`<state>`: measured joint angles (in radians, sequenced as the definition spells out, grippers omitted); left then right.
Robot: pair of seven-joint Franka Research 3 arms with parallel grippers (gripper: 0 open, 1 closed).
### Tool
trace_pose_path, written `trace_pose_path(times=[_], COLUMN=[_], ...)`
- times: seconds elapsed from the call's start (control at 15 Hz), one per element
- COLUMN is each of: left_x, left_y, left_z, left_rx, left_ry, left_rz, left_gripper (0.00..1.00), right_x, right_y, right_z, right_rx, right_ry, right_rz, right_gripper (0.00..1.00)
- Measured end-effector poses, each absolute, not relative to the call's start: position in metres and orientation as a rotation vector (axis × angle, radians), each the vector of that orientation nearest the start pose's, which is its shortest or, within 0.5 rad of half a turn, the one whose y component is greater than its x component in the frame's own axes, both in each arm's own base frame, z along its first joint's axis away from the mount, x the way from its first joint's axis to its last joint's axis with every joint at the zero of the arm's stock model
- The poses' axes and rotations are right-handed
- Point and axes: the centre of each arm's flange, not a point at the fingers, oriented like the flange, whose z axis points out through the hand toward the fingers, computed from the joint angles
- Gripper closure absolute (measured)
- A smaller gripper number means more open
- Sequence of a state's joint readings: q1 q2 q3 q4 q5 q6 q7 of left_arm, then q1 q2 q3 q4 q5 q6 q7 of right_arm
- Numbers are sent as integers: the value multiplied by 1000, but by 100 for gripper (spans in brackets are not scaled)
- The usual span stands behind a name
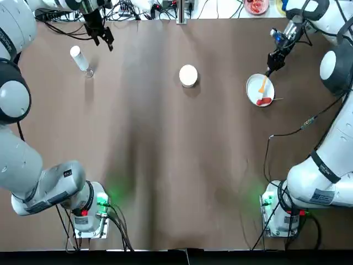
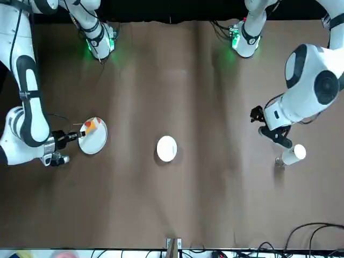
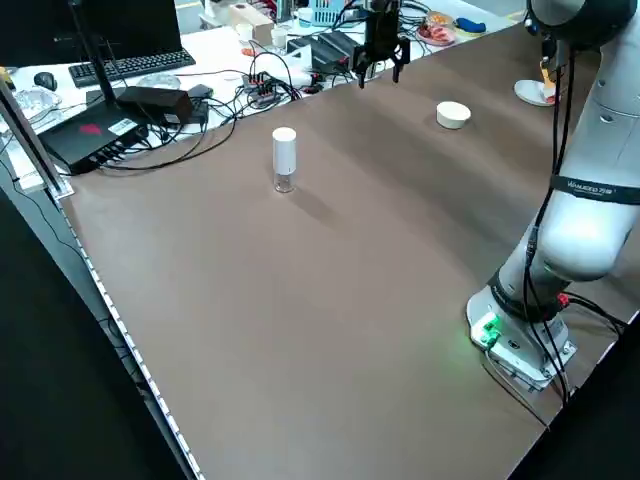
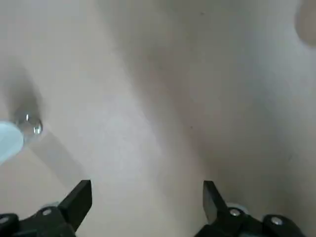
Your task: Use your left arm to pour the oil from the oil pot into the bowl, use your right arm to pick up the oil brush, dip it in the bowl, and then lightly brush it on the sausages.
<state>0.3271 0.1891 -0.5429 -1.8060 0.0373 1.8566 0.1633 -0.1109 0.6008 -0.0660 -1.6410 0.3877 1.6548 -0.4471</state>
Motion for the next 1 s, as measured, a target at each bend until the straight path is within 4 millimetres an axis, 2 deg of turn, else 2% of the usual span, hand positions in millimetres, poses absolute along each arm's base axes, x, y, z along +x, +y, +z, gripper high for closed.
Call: trace_pose_path(times=[0.2, 0.4, 0.67, 0.87, 1.0], left_x=[569, 556, 542, 538, 543], left_y=[-124, -134, -123, -112, -105], left_z=[442, 447, 452, 459, 469], left_rx=[-3074, -3000, -2927, -2893, -2903], left_ry=[386, 238, 161, 127, 104], left_rz=[274, 322, 463, 546, 526], left_gripper=[1, 1, 1, 1, 1], right_x=[611, 611, 616, 628, 638], right_y=[-67, -73, -95, -106, -98], right_z=[225, 225, 227, 246, 263], right_rx=[-2579, -2597, -2640, -2700, -2746], right_ry=[-179, -236, -330, -423, -508], right_rz=[609, 591, 514, 477, 484], right_gripper=[96, 96, 96, 96, 96])
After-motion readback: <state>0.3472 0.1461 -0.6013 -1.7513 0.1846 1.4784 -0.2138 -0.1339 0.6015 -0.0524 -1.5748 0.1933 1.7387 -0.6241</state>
